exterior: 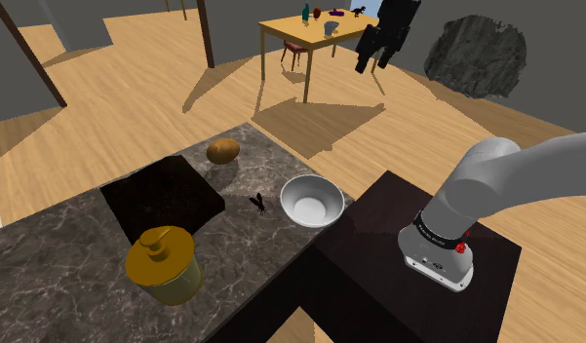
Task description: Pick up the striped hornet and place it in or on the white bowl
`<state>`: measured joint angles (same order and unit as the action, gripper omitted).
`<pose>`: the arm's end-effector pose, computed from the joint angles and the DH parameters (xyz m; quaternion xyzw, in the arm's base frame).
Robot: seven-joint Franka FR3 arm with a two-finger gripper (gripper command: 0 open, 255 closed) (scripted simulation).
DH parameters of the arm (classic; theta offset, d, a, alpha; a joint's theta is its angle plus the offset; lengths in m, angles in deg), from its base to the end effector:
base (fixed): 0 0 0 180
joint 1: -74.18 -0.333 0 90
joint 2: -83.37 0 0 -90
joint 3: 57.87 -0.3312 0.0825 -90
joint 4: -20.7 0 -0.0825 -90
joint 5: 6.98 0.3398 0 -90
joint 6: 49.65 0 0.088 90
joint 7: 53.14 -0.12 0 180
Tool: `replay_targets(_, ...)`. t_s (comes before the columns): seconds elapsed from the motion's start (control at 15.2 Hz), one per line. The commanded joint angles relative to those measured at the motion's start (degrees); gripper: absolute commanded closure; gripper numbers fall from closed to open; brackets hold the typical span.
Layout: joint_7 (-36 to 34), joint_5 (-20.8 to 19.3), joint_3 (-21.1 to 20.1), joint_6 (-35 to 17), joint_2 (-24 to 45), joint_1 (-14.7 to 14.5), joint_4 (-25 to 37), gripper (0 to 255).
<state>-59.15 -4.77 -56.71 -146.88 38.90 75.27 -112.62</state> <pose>0.2694 -0.0088 0.6106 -0.9945 0.0705 -0.0720 0.0289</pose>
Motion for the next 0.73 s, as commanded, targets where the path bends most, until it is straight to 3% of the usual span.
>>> replay_targets(0.0, 0.0, 0.0, 0.0, 0.0, 0.0, 0.0, 0.0, 0)
replay_targets(0.66, -8.03, 4.95, -9.18, -15.22, 3.51, -3.8, -11.41, 0)
